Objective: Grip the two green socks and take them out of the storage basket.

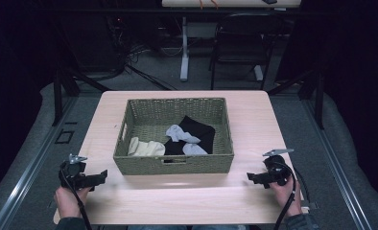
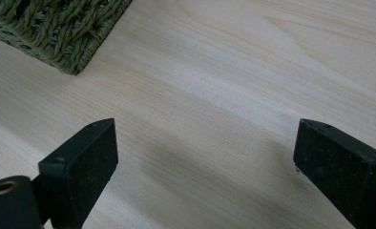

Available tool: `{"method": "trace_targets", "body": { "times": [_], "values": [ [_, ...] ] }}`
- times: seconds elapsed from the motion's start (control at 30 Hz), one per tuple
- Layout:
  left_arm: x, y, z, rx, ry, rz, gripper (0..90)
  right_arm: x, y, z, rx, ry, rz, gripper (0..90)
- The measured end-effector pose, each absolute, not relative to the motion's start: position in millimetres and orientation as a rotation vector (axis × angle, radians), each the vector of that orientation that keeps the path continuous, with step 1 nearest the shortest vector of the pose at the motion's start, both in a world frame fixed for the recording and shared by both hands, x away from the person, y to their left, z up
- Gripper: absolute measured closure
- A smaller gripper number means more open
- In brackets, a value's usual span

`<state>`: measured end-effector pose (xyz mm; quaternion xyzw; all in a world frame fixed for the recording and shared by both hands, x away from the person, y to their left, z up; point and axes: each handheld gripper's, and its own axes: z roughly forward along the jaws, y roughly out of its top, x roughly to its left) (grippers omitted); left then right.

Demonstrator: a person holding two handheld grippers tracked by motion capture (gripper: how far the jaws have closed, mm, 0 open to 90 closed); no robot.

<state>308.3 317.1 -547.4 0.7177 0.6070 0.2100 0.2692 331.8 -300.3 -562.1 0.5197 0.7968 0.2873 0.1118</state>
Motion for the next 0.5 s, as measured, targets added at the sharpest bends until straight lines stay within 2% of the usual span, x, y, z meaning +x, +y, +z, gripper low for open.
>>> {"method": "trace_targets", "body": {
  "times": [0.5],
  "values": [
    [306, 315, -517, 1.859, 1.574, 0.543, 0.3, 332, -300, -562, 1.523, 2.347, 0.846, 7.3]
  ]
}}
